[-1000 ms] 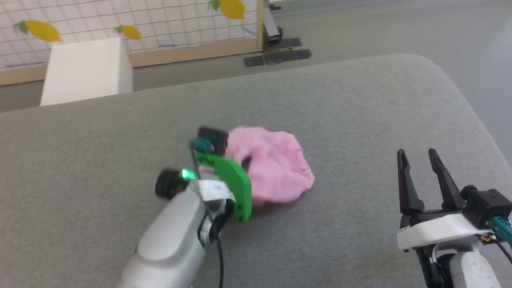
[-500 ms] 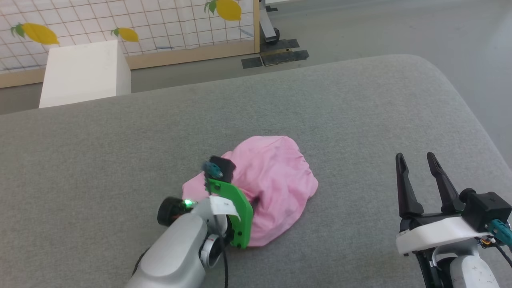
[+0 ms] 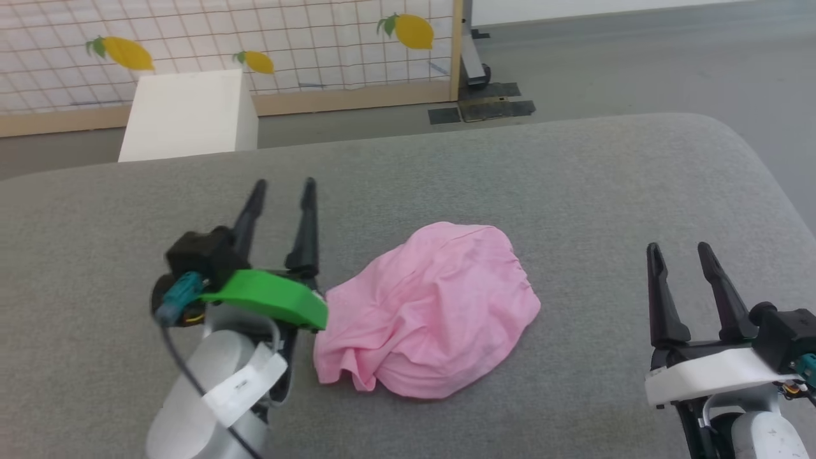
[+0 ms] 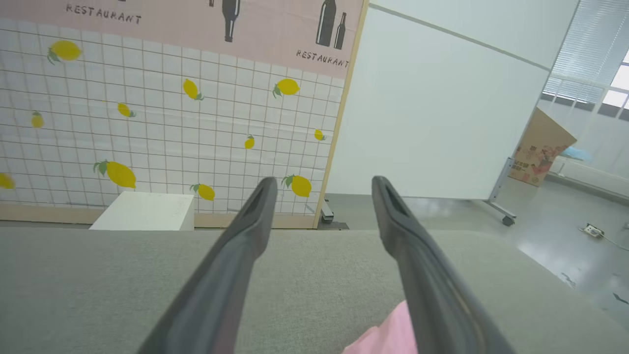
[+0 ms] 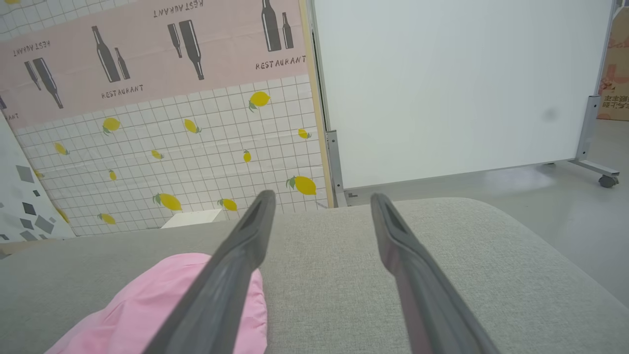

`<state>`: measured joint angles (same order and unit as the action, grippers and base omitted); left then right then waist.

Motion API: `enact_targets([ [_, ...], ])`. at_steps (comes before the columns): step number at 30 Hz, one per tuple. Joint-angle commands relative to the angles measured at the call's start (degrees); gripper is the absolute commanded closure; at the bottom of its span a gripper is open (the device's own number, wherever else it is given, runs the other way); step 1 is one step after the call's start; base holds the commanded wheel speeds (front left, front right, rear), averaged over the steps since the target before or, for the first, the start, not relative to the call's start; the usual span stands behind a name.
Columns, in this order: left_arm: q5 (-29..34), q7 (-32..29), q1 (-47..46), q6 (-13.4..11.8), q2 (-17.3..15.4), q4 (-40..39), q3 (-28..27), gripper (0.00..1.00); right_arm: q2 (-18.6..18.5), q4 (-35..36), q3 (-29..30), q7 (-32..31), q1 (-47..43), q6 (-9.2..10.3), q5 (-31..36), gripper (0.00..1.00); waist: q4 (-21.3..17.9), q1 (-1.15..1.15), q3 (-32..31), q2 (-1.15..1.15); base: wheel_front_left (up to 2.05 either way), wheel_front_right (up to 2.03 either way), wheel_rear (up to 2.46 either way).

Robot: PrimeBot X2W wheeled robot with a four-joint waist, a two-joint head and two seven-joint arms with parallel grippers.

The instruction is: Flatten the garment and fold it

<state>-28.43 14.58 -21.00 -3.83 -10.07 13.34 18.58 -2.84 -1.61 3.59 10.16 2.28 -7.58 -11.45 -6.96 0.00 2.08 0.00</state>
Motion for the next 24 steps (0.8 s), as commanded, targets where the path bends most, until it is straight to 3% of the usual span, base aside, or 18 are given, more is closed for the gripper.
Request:
enact_targets([
  [1, 1.62, 0.37, 1.93, 0.05, -0.45, -2.03, -1.54, 0.0, -0.04, 0.49, 0.1, 0.06, -0.53, 0.09, 0.39, 0.0, 1.54, 0.0, -0.2, 0.0, 0.0, 0.0, 0.0],
  [12, 7.98, 0.4, 13.71, 3.89, 2.01, -8.24, -11.95, 0.0, -0.04, 0.67, 0.18, 0.1, -0.5, 0.09, 0.67, 0.0, 5.32, 0.0, 0.23, 0.0, 0.0, 0.0, 0.0],
  [24, 12.55, 0.41, 18.23, 6.06, 5.33, -8.82, -16.44, 0.0, -0.04, 1.46, -0.67, -1.43, -0.85, 0.09, 2.1, 0.0, 7.88, 0.0, 0.93, 0.0, 0.0, 0.0, 0.0],
])
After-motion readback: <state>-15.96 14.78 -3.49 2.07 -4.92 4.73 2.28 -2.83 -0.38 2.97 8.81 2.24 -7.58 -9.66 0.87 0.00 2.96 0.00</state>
